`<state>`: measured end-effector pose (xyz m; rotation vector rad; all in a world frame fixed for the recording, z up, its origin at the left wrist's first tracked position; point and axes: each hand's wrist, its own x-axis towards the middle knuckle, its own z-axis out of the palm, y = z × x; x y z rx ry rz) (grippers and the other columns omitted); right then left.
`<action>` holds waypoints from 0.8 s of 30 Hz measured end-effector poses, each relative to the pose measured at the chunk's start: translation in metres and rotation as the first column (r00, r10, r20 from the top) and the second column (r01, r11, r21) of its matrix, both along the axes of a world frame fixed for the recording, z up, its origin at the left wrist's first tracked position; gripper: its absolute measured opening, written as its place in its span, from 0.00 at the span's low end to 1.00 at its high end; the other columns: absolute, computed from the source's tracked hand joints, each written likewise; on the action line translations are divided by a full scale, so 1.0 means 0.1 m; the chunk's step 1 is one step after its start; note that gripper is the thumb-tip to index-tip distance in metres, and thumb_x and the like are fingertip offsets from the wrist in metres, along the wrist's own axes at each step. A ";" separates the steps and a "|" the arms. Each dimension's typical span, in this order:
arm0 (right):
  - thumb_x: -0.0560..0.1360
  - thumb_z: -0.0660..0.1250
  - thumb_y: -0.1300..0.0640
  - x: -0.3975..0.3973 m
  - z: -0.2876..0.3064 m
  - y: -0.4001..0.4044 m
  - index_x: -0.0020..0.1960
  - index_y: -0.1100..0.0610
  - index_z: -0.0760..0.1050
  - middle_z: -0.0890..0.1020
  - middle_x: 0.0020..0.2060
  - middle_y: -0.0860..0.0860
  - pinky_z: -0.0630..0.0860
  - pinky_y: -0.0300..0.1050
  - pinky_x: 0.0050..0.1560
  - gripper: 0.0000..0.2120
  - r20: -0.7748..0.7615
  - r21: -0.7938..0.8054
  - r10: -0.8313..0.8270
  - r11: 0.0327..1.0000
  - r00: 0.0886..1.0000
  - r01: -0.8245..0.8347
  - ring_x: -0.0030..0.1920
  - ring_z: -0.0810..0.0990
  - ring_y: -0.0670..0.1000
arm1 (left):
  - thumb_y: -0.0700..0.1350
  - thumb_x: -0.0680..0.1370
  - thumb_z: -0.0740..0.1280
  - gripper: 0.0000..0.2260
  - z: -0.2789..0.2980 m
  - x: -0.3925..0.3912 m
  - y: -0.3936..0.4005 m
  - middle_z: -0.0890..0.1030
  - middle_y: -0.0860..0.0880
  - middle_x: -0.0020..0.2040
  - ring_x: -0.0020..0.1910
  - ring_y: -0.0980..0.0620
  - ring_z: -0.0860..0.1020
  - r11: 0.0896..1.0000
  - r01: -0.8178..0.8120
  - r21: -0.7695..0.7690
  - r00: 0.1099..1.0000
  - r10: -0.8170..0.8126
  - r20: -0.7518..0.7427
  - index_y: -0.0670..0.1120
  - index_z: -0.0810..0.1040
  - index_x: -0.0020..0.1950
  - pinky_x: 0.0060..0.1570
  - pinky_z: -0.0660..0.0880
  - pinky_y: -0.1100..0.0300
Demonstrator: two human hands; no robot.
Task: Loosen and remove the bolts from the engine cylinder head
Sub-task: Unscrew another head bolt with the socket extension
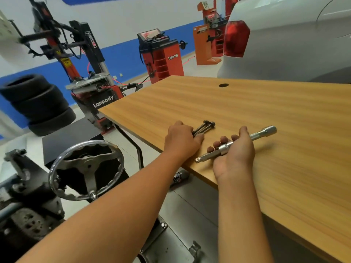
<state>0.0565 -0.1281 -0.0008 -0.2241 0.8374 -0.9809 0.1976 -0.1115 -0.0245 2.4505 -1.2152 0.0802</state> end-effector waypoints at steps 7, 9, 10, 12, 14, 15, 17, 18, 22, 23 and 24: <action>0.84 0.57 0.40 0.20 0.01 0.45 0.51 0.52 0.74 0.76 0.31 0.47 0.73 0.43 0.28 0.17 -0.021 -0.075 -0.120 0.990 0.993 0.118 0.27 0.73 0.46 | 0.47 0.75 0.77 0.37 0.19 0.08 0.60 0.74 0.46 0.75 0.71 0.47 0.75 0.990 0.066 -0.126 0.883 -0.116 -0.454 0.48 0.66 0.82 0.61 0.74 0.56; 0.85 0.56 0.40 0.35 0.06 0.73 0.49 0.52 0.72 0.75 0.27 0.45 0.73 0.42 0.28 0.17 0.008 -0.091 -0.164 0.982 0.986 0.164 0.26 0.73 0.45 | 0.39 0.76 0.74 0.35 0.28 0.03 0.87 0.72 0.46 0.77 0.69 0.48 0.76 0.969 -0.019 -0.248 0.752 -0.150 -0.642 0.47 0.65 0.82 0.57 0.78 0.56; 0.85 0.56 0.41 0.44 0.11 0.87 0.49 0.52 0.72 0.74 0.26 0.44 0.74 0.42 0.29 0.17 0.012 -0.111 -0.154 0.982 0.988 0.154 0.26 0.73 0.44 | 0.38 0.77 0.72 0.31 0.35 0.01 1.02 0.74 0.47 0.75 0.65 0.50 0.78 0.954 -0.073 -0.291 0.686 -0.163 -0.709 0.46 0.68 0.80 0.52 0.80 0.59; 0.85 0.57 0.41 0.66 0.22 1.21 0.48 0.52 0.73 0.77 0.27 0.43 0.76 0.42 0.34 0.17 0.020 -0.187 -0.056 0.981 0.998 0.059 0.30 0.78 0.44 | 0.43 0.79 0.71 0.17 0.53 0.02 1.41 0.84 0.53 0.62 0.54 0.55 0.82 0.931 -0.115 -0.347 0.624 -0.205 -0.754 0.50 0.80 0.68 0.39 0.79 0.66; 0.84 0.61 0.42 0.93 0.40 1.62 0.47 0.52 0.78 0.83 0.32 0.45 0.80 0.46 0.42 0.17 -0.017 -0.343 0.084 0.935 0.996 -0.085 0.38 0.84 0.49 | 0.51 0.82 0.68 0.06 0.75 0.09 1.94 0.88 0.57 0.49 0.50 0.58 0.85 0.920 -0.067 -0.385 0.673 -0.244 -0.699 0.56 0.83 0.57 0.40 0.80 0.67; 0.83 0.64 0.43 1.06 0.52 1.86 0.46 0.51 0.81 0.85 0.34 0.46 0.81 0.47 0.45 0.15 -0.039 -0.436 0.135 0.889 0.990 -0.138 0.41 0.85 0.49 | 0.53 0.84 0.66 0.07 0.87 0.15 2.25 0.88 0.56 0.50 0.51 0.57 0.86 0.912 -0.049 -0.407 0.702 -0.258 -0.664 0.57 0.83 0.58 0.46 0.82 0.62; 0.82 0.68 0.47 1.32 0.83 2.39 0.45 0.51 0.82 0.85 0.35 0.45 0.81 0.45 0.46 0.11 -0.075 -0.612 0.224 0.759 0.972 -0.223 0.40 0.85 0.45 | 0.53 0.86 0.63 0.12 1.11 0.32 2.91 0.87 0.51 0.55 0.54 0.52 0.85 0.876 -0.058 -0.479 0.783 -0.258 -0.566 0.53 0.79 0.67 0.53 0.82 0.53; 0.82 0.69 0.49 1.44 0.99 2.68 0.43 0.52 0.82 0.85 0.34 0.44 0.79 0.44 0.44 0.11 -0.101 -0.682 0.280 0.679 0.955 -0.271 0.38 0.84 0.44 | 0.50 0.87 0.62 0.13 1.21 0.41 3.26 0.86 0.50 0.54 0.50 0.53 0.84 0.852 -0.064 -0.520 0.823 -0.250 -0.511 0.50 0.77 0.70 0.49 0.81 0.55; 0.84 0.64 0.48 1.82 1.49 3.89 0.45 0.52 0.80 0.84 0.35 0.46 0.82 0.50 0.42 0.13 -0.144 -0.782 0.511 0.466 0.848 -0.414 0.37 0.83 0.47 | 0.40 0.88 0.58 0.13 1.37 0.67 4.64 0.80 0.49 0.43 0.32 0.59 0.76 0.760 -0.121 -0.638 0.923 -0.152 -0.355 0.49 0.71 0.72 0.34 0.72 0.65; 0.85 0.62 0.48 1.89 1.57 4.16 0.46 0.53 0.79 0.84 0.35 0.48 0.82 0.49 0.38 0.14 -0.111 -0.777 0.579 0.456 0.808 -0.434 0.34 0.82 0.48 | 0.39 0.88 0.57 0.14 1.37 0.70 4.95 0.79 0.49 0.40 0.30 0.60 0.75 0.730 -0.137 -0.670 0.925 -0.148 -0.350 0.52 0.69 0.72 0.33 0.73 0.66; 0.86 0.60 0.48 1.95 1.65 4.42 0.48 0.54 0.78 0.83 0.36 0.49 0.80 0.47 0.35 0.15 -0.085 -0.770 0.644 0.442 0.760 -0.460 0.32 0.81 0.48 | 0.39 0.88 0.57 0.15 1.36 0.74 5.23 0.79 0.52 0.38 0.29 0.60 0.74 0.695 -0.164 -0.700 0.921 -0.147 -0.361 0.55 0.68 0.72 0.32 0.74 0.66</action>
